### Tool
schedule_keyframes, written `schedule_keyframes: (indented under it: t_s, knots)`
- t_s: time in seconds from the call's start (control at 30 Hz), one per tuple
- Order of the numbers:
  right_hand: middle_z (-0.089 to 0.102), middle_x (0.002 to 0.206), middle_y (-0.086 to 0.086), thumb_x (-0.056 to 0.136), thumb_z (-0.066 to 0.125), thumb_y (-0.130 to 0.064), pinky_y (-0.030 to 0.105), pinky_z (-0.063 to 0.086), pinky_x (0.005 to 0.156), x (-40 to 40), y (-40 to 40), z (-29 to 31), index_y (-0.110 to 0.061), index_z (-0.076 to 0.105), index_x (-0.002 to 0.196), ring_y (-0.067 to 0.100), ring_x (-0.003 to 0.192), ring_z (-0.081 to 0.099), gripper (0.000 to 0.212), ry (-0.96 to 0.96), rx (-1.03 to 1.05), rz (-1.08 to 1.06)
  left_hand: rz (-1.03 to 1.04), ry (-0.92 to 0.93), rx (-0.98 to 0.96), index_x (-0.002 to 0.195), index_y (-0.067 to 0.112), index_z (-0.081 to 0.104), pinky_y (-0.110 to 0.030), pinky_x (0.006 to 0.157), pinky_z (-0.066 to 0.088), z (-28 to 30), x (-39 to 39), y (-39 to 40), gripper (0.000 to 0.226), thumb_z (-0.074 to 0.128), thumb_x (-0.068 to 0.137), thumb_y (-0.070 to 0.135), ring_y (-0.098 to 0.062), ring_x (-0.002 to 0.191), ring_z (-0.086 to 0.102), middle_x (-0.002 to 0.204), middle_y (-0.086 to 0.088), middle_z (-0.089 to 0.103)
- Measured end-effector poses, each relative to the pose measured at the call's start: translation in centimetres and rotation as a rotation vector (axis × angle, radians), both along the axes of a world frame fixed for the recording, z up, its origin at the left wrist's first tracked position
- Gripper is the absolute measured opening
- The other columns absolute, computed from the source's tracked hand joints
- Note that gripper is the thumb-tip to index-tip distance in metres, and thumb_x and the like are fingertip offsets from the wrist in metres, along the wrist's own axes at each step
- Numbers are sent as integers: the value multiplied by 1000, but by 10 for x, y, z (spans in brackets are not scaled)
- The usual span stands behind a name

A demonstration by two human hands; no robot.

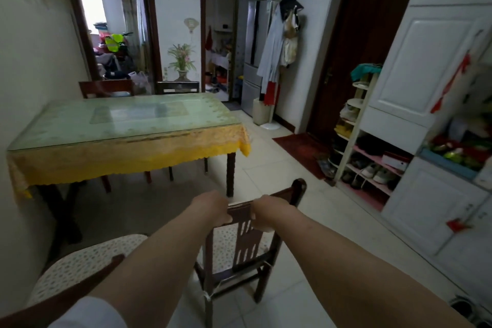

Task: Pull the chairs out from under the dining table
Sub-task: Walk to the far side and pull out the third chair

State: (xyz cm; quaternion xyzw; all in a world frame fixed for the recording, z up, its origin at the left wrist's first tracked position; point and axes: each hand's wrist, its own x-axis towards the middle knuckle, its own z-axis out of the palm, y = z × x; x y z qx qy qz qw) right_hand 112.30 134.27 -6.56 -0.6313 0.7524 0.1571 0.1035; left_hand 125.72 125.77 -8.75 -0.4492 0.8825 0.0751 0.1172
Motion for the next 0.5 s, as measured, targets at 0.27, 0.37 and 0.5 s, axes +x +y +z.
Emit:
schedule_keyframes:
  t_s: [0.27,0.37,0.5]
  knots:
    - [61,111,12,91,58,-15,36,53,75,-103,33,-6,-9,59,122,30,94,63,32,6,-9,-152,-162,-56,5,116,10,61,-34,71,47,-5,-112,25,46,51,89,46,-29,98,62,110,-8,62]
    - [61,116,9,91,59,-20,33,49,71,-141,30,-7,-13,59,124,27,97,63,33,18,-46,-187,-182,-15,-20,112,12,61,-33,67,44,2,-151,20,40,52,88,42,-28,93,62,100,-6,61]
    - [60,118,6,91,58,-20,31,46,69,-191,13,-9,-19,60,127,25,101,62,35,42,-119,-234,-214,6,-59,102,9,61,-34,66,43,8,-202,1,34,50,89,39,-26,84,58,89,-5,56]
